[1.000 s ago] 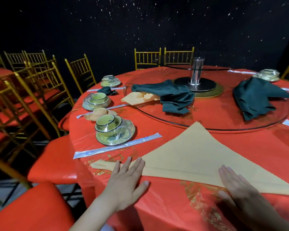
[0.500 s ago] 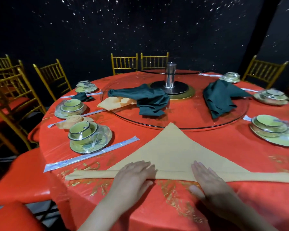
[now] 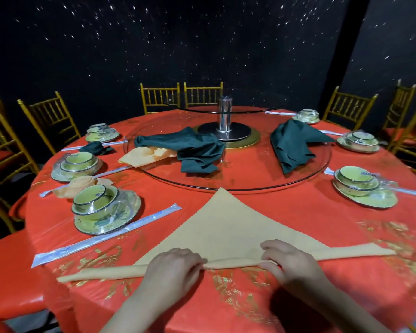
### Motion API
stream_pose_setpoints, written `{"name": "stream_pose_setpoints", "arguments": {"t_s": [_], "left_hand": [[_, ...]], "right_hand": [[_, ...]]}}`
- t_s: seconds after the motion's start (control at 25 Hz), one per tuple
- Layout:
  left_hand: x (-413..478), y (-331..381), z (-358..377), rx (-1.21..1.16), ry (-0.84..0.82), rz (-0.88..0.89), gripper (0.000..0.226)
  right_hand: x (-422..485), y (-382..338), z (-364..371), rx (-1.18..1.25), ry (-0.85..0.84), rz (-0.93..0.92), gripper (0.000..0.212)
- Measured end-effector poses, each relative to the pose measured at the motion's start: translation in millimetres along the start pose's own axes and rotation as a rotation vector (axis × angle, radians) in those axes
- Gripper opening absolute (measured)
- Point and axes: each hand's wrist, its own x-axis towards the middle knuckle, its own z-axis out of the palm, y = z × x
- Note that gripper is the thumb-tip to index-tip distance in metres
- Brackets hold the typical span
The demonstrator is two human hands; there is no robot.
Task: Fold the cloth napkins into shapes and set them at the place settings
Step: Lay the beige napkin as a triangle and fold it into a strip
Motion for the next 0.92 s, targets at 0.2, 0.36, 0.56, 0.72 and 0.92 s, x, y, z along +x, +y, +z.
{"name": "stream_pose_setpoints", "arguments": {"t_s": [0.2, 0.36, 0.56, 0.72, 0.92], "left_hand": [[12, -3, -4, -0.118, -0.054, -0.172, 0.024], [15, -7, 4, -0.049, -0.048, -0.213, 0.030], [26, 20, 13, -0.049, 0.115, -0.048, 0.027], [40, 81, 46, -0.024, -0.025, 0.112, 0.050], [38, 90, 64, 0.059, -0.204, -0.030, 0.077]], "right_hand": [[24, 0, -6, 0.014, -0.068, 0.004, 0.050], [34, 4, -2, 0.061, -0.043, 0.070, 0.037], [34, 9, 4, 0.109, -0.086, 0.105, 0.027], [35, 11, 8, 0.138, -0.033, 0.115, 0.033], [10, 14, 9, -0.065, 0.005, -0.013, 0.052]]}}
